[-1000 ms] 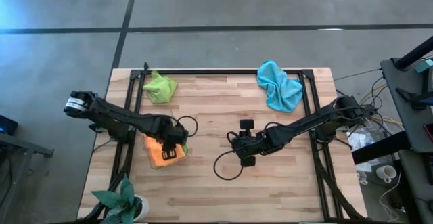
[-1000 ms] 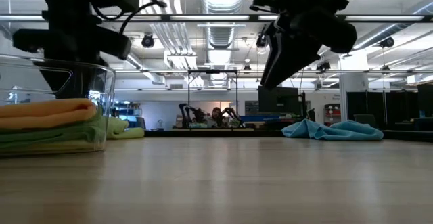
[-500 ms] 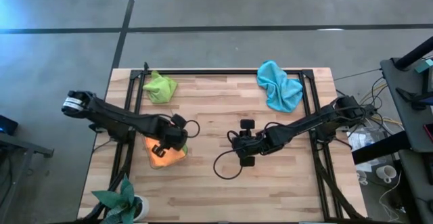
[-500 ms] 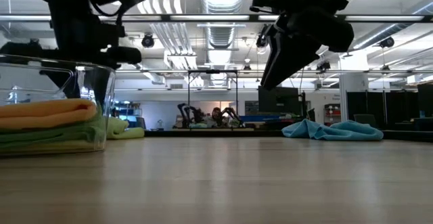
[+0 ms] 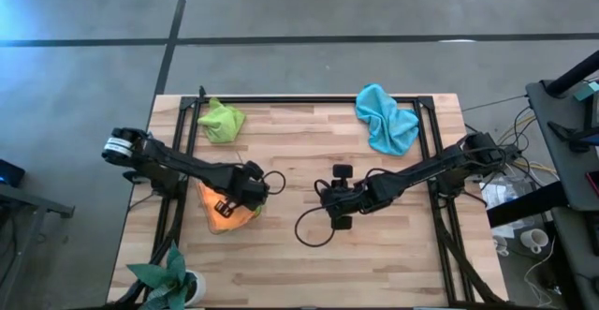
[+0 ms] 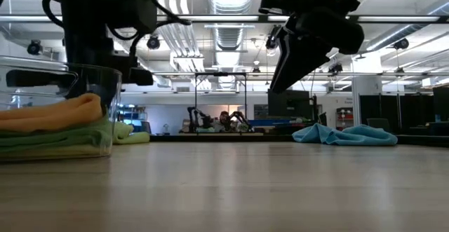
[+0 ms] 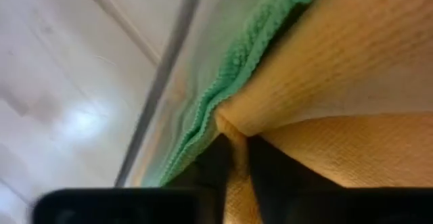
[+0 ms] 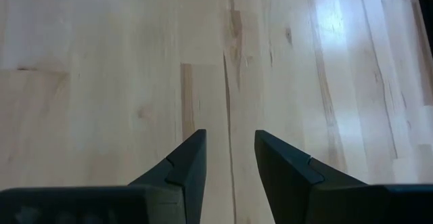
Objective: Fold microfiber towels
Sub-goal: Put the folded orange microfiber towel into the transparent bin
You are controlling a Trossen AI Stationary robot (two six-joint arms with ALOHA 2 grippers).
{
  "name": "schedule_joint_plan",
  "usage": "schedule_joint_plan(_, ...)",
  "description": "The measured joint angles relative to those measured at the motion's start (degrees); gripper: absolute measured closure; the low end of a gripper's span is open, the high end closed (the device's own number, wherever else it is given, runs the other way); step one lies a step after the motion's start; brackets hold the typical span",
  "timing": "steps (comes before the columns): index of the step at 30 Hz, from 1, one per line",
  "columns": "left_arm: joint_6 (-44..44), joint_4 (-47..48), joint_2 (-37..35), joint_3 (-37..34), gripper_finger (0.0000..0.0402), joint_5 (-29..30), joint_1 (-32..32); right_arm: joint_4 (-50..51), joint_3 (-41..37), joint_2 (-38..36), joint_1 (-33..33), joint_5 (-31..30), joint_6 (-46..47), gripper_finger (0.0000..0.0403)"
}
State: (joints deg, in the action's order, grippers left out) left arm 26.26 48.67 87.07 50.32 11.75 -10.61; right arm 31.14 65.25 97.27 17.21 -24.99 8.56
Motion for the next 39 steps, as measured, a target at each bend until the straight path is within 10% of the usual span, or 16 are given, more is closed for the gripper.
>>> schedule_joint_plan(21,-5.00,2.01,-3.39,1.50,0.0395,0.92,0.50,0.04,-0.04,0.00,-0.37,-0.02,-0.31,0.0280)
schedule_joint_plan(39,-12.97,2.88,-6.48,2.96,0.0302,4.49,2.96,0.02,-0.09,0.00,-0.37,-0.02,0.27,0.0280)
